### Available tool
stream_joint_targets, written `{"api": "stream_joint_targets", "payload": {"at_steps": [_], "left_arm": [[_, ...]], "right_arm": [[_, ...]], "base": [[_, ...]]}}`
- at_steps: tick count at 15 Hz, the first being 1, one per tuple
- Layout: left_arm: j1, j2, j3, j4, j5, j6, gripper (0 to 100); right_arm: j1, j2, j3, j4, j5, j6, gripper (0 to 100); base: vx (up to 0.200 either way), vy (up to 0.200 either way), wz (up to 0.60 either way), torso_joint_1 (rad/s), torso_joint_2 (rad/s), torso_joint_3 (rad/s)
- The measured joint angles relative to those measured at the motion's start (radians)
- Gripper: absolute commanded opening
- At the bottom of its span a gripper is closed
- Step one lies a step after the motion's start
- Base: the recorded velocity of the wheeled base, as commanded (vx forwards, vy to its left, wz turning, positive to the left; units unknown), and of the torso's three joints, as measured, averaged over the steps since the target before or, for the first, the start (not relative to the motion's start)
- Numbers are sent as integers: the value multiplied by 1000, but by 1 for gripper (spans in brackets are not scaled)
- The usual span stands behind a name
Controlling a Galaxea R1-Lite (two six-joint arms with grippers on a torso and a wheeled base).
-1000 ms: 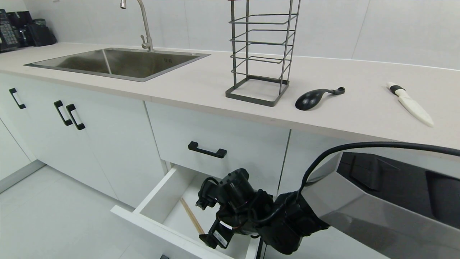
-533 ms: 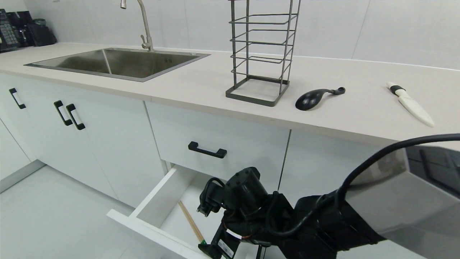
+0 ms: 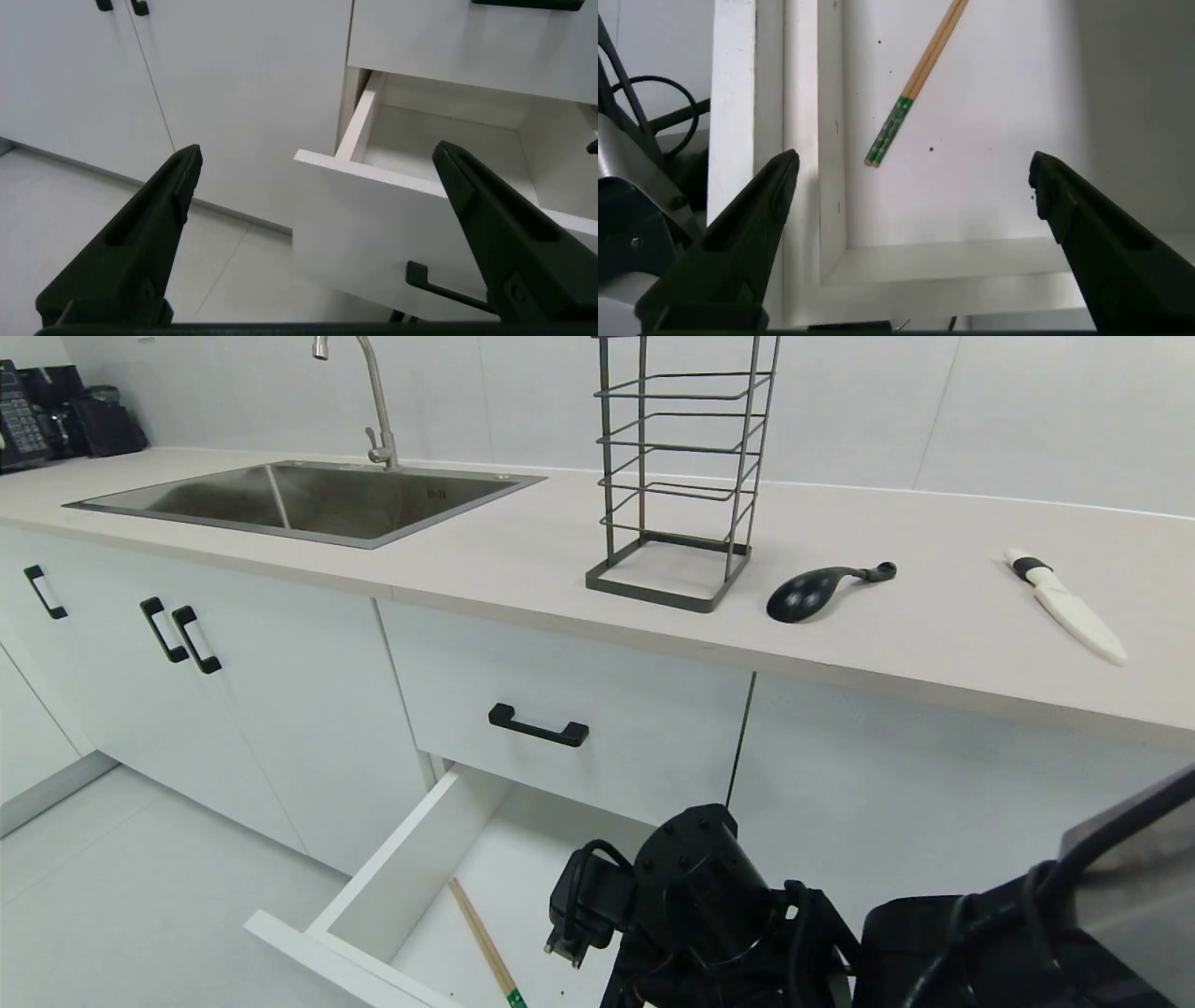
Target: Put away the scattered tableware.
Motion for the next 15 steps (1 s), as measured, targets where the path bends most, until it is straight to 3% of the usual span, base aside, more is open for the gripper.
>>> {"api": "stream_joint_targets", "payload": {"at_steps": [7, 12, 15], "left_arm": [[0, 0, 0, 0, 0, 0, 100], [-1, 0, 0, 1, 0, 0, 100], [0, 0, 0, 0, 0, 0, 100]], "right_arm": [[2, -101, 47, -29, -71, -74, 100], [11, -130, 56, -56, -72, -74, 100], [26, -145, 57, -54, -72, -74, 100]], "base": [[0, 0, 0, 10, -13, -4], [0, 0, 0, 223, -123, -107], [0, 0, 0, 219, -640, -220]]}}
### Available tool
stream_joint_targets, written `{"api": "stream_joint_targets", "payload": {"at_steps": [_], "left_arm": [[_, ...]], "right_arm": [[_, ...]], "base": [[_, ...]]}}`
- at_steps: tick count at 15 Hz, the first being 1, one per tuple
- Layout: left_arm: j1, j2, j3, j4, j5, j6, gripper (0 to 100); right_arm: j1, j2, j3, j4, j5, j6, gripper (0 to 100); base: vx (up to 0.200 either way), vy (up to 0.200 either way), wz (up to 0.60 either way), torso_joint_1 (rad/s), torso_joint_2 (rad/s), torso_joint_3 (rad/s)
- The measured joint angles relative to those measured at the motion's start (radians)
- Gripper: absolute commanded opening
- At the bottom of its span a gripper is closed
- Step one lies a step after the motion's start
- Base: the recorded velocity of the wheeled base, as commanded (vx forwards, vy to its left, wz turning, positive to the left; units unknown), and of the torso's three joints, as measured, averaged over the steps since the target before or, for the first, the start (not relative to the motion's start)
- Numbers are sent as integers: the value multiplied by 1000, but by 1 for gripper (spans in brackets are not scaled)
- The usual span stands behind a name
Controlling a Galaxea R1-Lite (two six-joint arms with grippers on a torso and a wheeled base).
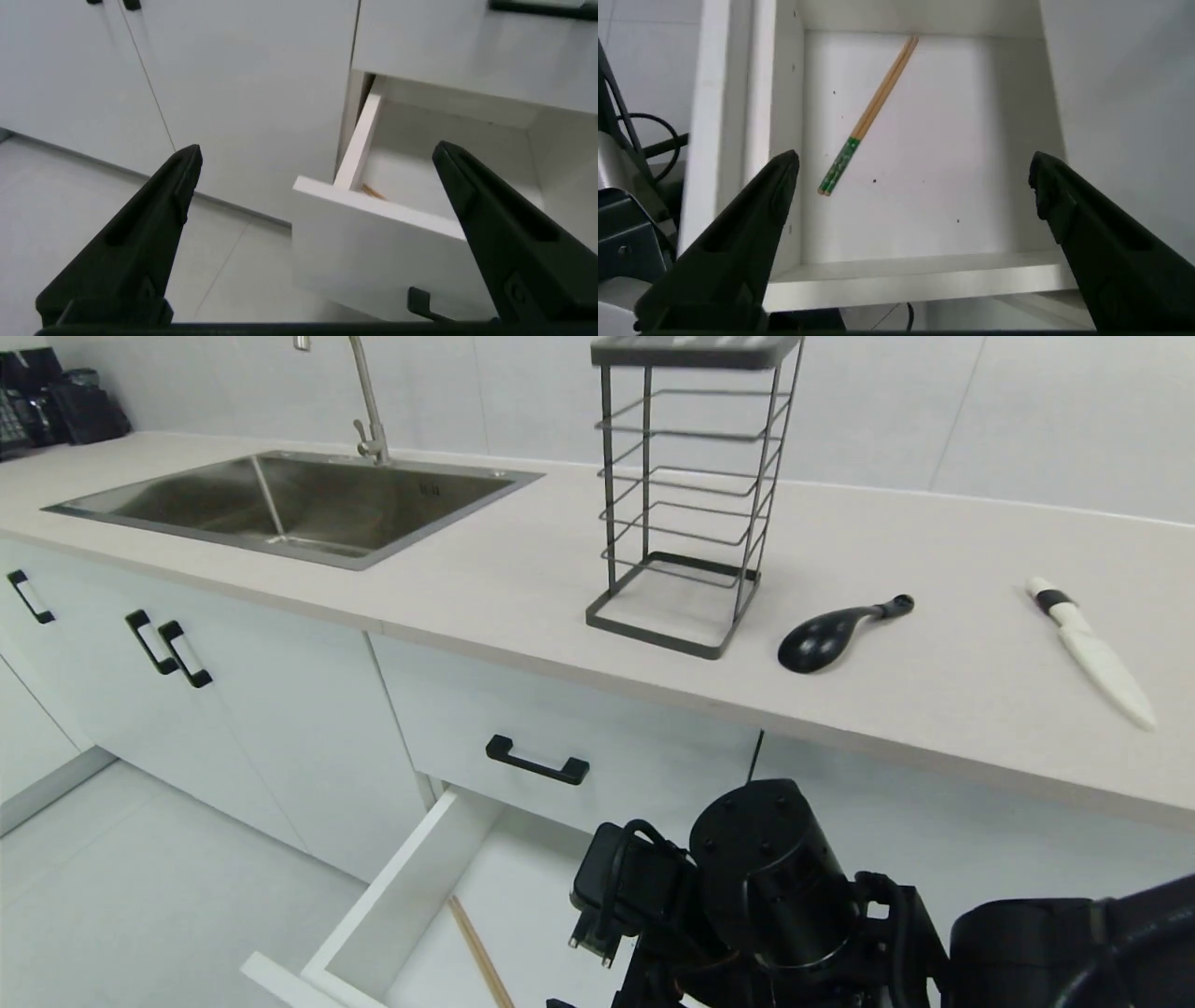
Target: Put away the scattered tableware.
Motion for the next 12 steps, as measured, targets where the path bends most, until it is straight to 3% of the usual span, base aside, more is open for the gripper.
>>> {"api": "stream_joint_targets", "payload": {"at_steps": [5, 8, 12], "left_arm": [[0, 0, 0, 0, 0, 0, 100], [0, 0, 0, 0, 0, 0, 100], [0, 0, 0, 0, 0, 0, 100]], "right_arm": [[17, -26, 6, 4, 1, 0, 100], [18, -29, 6, 16, 0, 0, 100], [23, -37, -12, 105, 1, 0, 100]], "base": [[0, 0, 0, 208, -486, -197], [0, 0, 0, 84, -469, -222], [0, 0, 0, 383, -488, -234]]}}
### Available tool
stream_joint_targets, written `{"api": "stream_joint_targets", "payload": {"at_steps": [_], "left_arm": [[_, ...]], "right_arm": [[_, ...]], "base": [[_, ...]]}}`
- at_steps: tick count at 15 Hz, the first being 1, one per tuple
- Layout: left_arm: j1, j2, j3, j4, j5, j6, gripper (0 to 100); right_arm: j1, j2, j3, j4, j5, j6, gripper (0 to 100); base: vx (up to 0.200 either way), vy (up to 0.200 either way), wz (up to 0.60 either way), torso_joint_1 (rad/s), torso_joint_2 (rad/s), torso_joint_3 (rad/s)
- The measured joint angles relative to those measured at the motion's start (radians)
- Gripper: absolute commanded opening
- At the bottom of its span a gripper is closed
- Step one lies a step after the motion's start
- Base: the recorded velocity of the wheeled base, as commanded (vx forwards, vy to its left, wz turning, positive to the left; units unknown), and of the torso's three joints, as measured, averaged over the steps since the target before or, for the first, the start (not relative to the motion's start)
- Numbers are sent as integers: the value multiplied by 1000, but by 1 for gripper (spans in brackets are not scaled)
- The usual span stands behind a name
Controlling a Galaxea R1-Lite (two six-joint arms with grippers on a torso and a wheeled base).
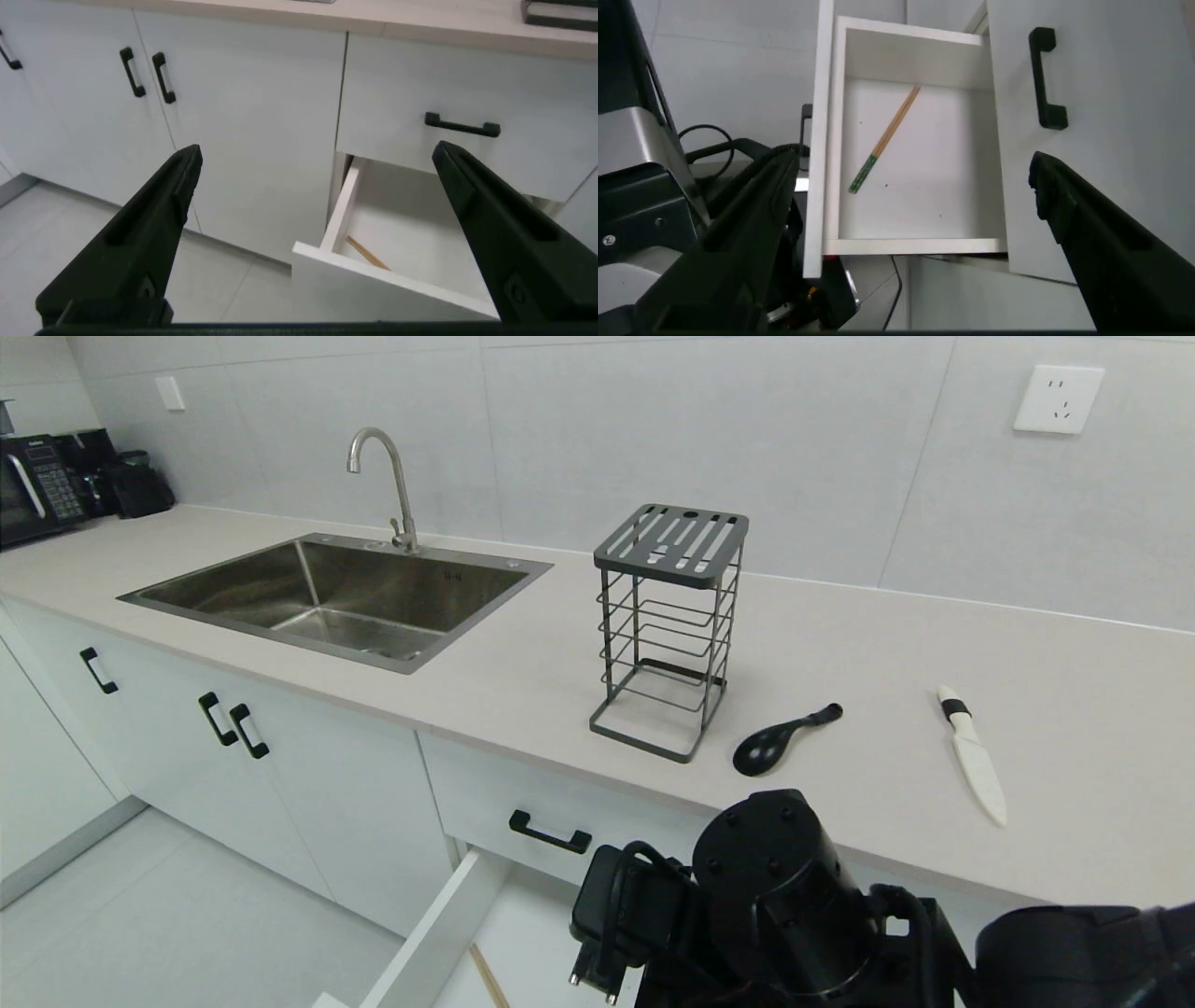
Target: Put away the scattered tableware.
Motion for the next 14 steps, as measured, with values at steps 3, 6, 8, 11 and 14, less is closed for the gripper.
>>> {"api": "stream_joint_targets", "payload": {"at_steps": [3, 6, 8, 11, 14], "left_arm": [[0, 0, 0, 0, 0, 0, 100], [0, 0, 0, 0, 0, 0, 100], [0, 0, 0, 0, 0, 0, 100], [0, 0, 0, 0, 0, 0, 100], [0, 0, 0, 0, 0, 0, 100]], "right_arm": [[4, -4, -28, 49, 3, 0, 100], [4, -5, -53, 119, 8, 0, 100], [4, -5, -57, 133, 11, 0, 100], [1, -5, -53, 173, 15, 0, 100], [-17, -3, -81, 180, 57, 0, 100]], "base": [[0, 0, 0, 289, -518, -245], [0, 0, 0, 281, -527, -253], [0, 0, 0, 276, -523, -256], [0, 0, 0, 89, -176, -89], [0, 0, 0, 0, 0, 0]]}}
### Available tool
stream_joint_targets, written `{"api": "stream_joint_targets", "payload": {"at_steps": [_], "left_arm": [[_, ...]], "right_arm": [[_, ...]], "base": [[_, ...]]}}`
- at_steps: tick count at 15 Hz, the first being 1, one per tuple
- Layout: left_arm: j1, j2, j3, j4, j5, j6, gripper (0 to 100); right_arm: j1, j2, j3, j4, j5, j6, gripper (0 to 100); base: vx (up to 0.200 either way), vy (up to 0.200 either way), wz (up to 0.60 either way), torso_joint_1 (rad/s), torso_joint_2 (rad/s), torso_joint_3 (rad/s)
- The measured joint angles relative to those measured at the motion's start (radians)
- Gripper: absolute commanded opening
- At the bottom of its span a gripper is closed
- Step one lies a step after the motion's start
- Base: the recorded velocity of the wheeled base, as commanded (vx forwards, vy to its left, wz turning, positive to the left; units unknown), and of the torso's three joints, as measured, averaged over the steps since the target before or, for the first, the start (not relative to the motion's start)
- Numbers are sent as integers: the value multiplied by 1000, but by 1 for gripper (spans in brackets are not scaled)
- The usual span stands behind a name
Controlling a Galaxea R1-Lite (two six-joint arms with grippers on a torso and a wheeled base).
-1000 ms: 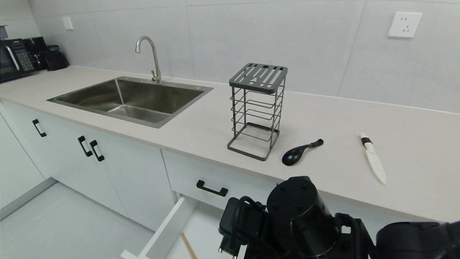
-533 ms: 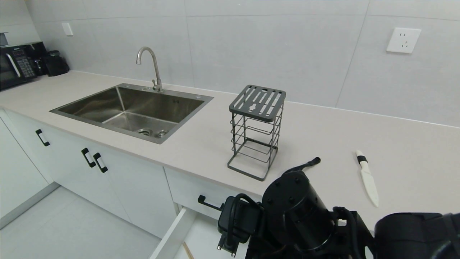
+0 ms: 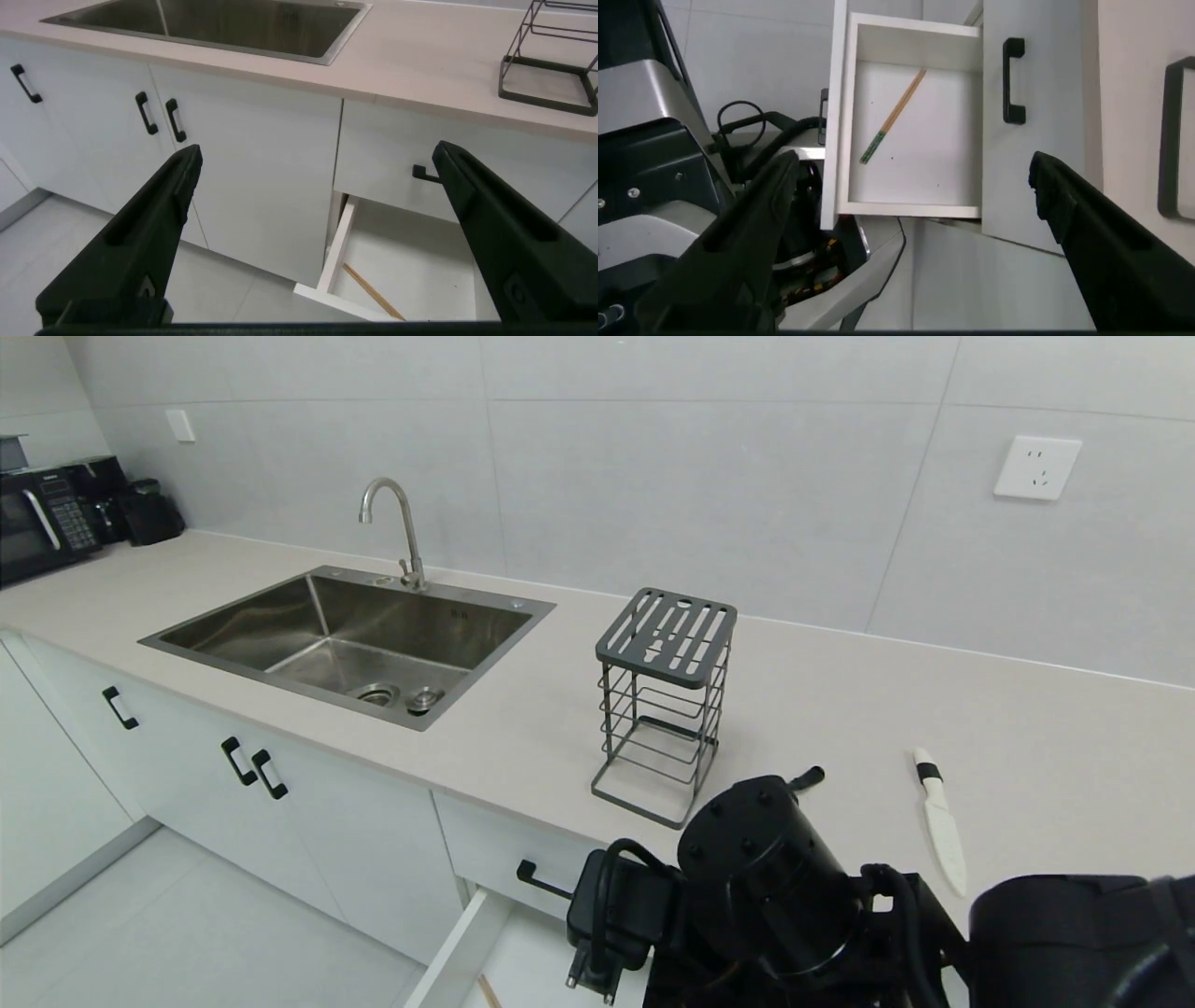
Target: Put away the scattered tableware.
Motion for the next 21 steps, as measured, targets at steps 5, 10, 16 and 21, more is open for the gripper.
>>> {"api": "stream_joint_targets", "payload": {"at_steps": [5, 10, 16, 21], "left_arm": [[0, 0, 0, 0, 0, 0, 100], [0, 0, 0, 0, 0, 0, 100], [0, 0, 0, 0, 0, 0, 100], [0, 0, 0, 0, 0, 0, 100]], "right_arm": [[-49, -41, 67, 9, 8, 90, 100], [-219, -184, 169, 2, 21, 124, 100], [-467, -262, 185, 95, 177, -276, 100], [-645, -138, 58, 147, 321, -437, 100]], "base": [[0, 0, 0, 0, 0, 0], [0, 0, 0, 0, 0, 0], [0, 0, 0, 0, 0, 0], [0, 0, 0, 0, 0, 0]]}}
